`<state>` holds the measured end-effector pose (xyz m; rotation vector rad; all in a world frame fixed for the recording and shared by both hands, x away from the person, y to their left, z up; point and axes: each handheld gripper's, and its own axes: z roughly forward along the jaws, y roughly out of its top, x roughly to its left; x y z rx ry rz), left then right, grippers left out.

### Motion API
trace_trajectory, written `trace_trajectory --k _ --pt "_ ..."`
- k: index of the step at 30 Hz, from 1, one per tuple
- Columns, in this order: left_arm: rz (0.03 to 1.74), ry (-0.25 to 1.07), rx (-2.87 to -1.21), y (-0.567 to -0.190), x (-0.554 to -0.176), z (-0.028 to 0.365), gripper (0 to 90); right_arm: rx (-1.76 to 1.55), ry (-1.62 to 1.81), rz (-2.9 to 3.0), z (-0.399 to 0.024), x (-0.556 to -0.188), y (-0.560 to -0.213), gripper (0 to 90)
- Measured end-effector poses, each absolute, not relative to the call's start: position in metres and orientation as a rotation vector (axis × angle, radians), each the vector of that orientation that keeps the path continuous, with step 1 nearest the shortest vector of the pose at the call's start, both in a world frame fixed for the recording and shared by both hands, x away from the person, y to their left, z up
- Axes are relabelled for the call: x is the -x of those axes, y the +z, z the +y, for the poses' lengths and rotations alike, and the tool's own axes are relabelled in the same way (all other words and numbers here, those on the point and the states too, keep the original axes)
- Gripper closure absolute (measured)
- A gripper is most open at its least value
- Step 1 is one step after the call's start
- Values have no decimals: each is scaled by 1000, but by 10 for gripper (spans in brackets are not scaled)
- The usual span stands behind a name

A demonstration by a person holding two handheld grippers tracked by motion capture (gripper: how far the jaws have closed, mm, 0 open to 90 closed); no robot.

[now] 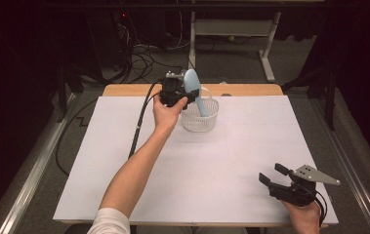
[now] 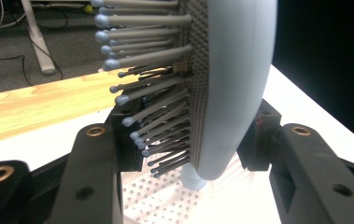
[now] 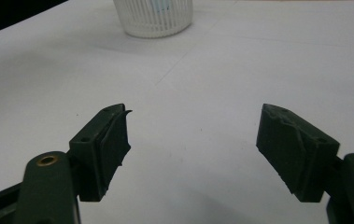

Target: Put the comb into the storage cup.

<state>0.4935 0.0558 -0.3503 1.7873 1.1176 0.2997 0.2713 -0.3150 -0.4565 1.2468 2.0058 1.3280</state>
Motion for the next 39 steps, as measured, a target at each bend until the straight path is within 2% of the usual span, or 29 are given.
trace_trajectory --k 27,39 --pt "1097 272 -1829 -367 -497 42 507 -1251 1339 2012 -315 -273 -458 254" --pt "1094 306 -1879 -366 -499 50 439 -1249 1336 2014 -315 -273 -457 254"
